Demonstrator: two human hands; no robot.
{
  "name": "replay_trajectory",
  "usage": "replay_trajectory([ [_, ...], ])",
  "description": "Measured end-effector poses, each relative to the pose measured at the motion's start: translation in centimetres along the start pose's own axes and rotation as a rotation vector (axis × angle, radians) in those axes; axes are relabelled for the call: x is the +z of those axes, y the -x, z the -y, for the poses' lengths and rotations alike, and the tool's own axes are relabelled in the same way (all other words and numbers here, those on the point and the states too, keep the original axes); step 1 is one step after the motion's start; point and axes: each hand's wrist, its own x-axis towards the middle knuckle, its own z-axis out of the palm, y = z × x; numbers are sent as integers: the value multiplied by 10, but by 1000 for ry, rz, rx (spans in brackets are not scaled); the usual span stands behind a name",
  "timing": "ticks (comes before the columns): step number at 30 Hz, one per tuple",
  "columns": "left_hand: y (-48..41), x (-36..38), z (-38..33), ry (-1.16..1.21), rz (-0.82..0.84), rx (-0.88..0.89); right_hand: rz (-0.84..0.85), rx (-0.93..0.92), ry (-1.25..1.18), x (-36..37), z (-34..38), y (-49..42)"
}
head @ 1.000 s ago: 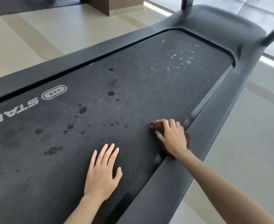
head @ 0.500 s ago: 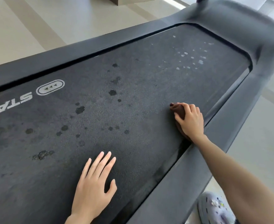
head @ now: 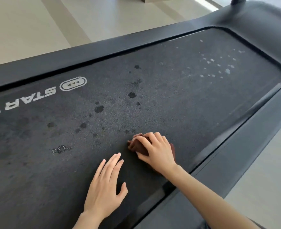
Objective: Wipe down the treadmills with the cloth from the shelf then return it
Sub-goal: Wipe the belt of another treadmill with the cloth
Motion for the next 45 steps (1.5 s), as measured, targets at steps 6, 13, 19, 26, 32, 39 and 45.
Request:
replay_trajectory([
  [6,-1,7,4,37,-49,22,-5,535,99,-4,-103,-50],
  [13,-2,3,1,-31,-21,10,-103,397,-18,11,-17,-36],
  [19,-2,3,2,-2,-19,14,-35,-15,20,1,-31,-19],
  [26,-5,15,9,23,-126,86,-115,919,101,-18,-178,-21],
  [32,1,3,-3,-65,-63,34,-178,680,45,-9,-73,20],
  [39,-41,1,-50,-126,-132,20,-99,244,78,-14,-94,46],
  [45,-140,30,-105,-161,-123,143,-75,851,60,-32,-233,16],
])
